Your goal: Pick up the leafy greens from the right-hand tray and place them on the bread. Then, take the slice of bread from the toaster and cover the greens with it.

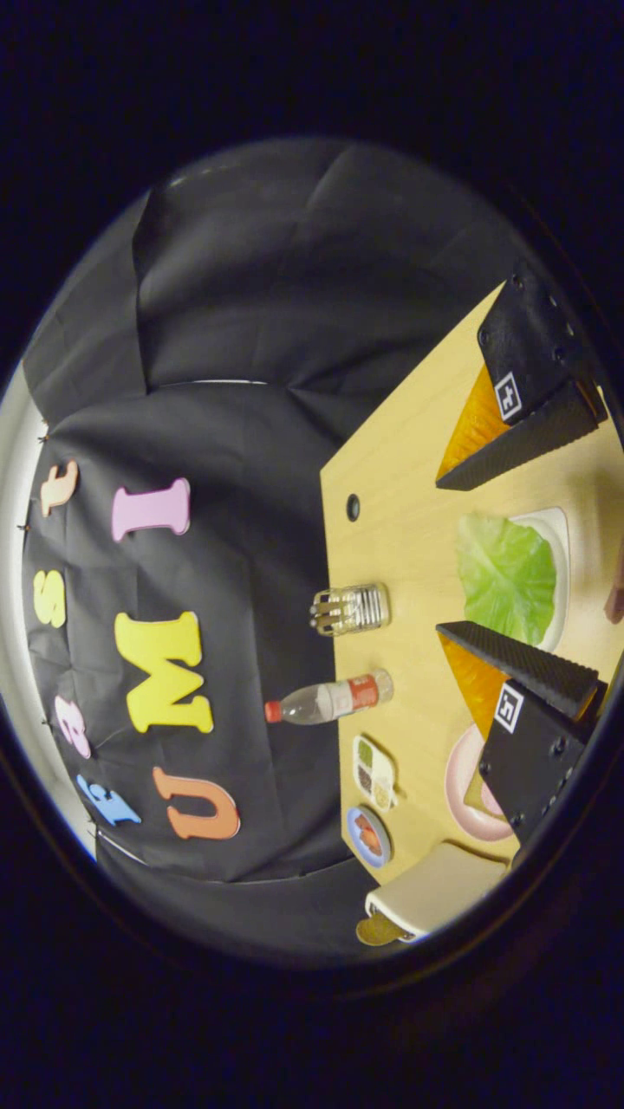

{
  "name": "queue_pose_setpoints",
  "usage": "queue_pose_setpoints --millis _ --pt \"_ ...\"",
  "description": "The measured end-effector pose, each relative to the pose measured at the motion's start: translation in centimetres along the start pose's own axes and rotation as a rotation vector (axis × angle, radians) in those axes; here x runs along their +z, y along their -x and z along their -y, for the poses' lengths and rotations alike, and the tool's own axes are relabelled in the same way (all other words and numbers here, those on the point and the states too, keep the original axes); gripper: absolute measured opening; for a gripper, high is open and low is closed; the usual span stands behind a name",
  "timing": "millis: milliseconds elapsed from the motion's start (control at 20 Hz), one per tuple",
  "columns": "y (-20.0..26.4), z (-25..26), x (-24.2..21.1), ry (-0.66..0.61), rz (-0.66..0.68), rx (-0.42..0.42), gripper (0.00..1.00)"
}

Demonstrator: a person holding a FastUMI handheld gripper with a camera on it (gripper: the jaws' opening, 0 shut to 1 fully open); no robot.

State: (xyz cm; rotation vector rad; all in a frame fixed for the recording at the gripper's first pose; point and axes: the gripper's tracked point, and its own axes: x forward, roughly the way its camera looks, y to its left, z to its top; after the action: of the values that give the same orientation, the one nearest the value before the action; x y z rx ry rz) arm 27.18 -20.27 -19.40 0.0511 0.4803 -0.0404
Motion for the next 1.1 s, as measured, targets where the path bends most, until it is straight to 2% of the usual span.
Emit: queue_pose_setpoints --millis 400,750,850,1000,1100 --pt "-6.4 0.8 -5.1 0.014 -0.205 0.002 0.95" --pt "-7.7 0.1 -7.8 0.049 -0.346 -0.025 0.86" --pt "-7.9 -0.3 -7.5 0.038 -0.336 -0.022 0.78" --pt "-8.2 0.5 -7.2 0.071 -0.327 -0.074 0.51" --pt "-8.0 0.5 -7.1 0.066 -0.329 -0.08 0.32"
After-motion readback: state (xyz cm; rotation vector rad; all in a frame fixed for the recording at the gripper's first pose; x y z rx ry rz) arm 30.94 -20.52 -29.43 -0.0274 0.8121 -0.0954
